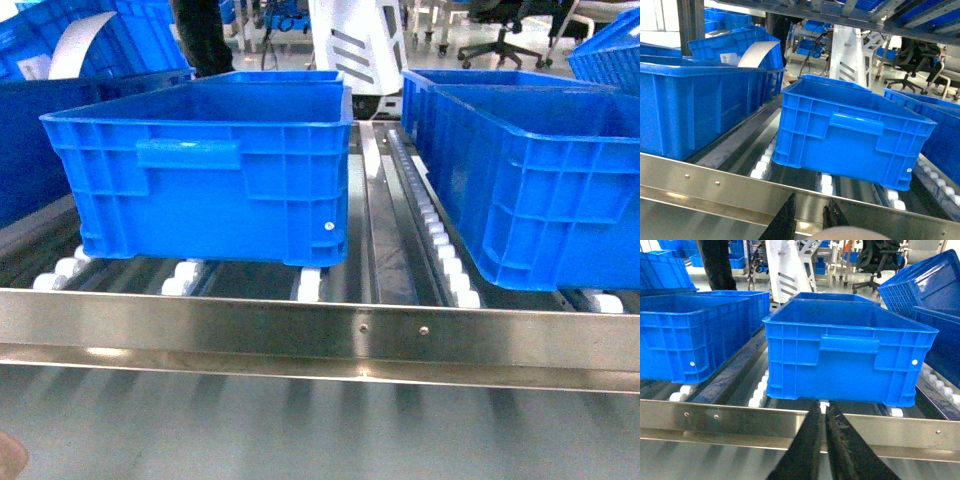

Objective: Place part in tray to right shelf

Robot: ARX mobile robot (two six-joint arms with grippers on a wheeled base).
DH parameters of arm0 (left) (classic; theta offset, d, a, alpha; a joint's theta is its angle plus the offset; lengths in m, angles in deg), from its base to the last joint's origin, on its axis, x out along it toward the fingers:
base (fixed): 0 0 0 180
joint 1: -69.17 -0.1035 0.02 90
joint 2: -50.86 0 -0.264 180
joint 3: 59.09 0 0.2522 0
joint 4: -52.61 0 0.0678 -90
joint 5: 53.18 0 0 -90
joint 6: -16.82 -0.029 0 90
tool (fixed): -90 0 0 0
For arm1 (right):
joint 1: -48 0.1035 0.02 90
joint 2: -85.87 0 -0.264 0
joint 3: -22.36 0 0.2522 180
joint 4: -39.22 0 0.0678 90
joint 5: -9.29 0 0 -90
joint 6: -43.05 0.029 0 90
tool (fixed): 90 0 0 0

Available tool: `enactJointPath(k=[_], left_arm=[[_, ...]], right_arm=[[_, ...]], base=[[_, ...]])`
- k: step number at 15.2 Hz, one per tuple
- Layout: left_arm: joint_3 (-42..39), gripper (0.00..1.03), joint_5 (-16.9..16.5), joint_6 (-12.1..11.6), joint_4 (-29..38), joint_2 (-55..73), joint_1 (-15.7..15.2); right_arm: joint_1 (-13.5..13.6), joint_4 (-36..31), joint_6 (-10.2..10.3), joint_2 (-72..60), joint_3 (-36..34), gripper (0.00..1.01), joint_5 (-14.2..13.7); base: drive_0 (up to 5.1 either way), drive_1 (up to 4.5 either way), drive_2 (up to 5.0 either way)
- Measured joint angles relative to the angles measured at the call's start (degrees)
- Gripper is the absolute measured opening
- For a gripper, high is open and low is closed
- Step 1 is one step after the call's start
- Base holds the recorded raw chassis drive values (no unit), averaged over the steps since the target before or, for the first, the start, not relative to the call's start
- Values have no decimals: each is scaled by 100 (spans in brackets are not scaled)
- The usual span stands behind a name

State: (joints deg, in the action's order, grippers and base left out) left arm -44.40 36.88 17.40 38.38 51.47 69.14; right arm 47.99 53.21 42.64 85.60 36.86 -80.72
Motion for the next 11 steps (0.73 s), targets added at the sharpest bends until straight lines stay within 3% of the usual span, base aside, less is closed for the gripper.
enactJointPath(k=[7, 11], left_arm=[[0, 12, 0, 0, 0, 0, 0], [0, 12, 0, 0, 0, 0, 0]], right_arm=[[0, 0, 0, 0, 0, 98, 0], [0, 0, 2, 0, 0, 98, 0]], base=[[0, 0, 0], [0, 0, 0]])
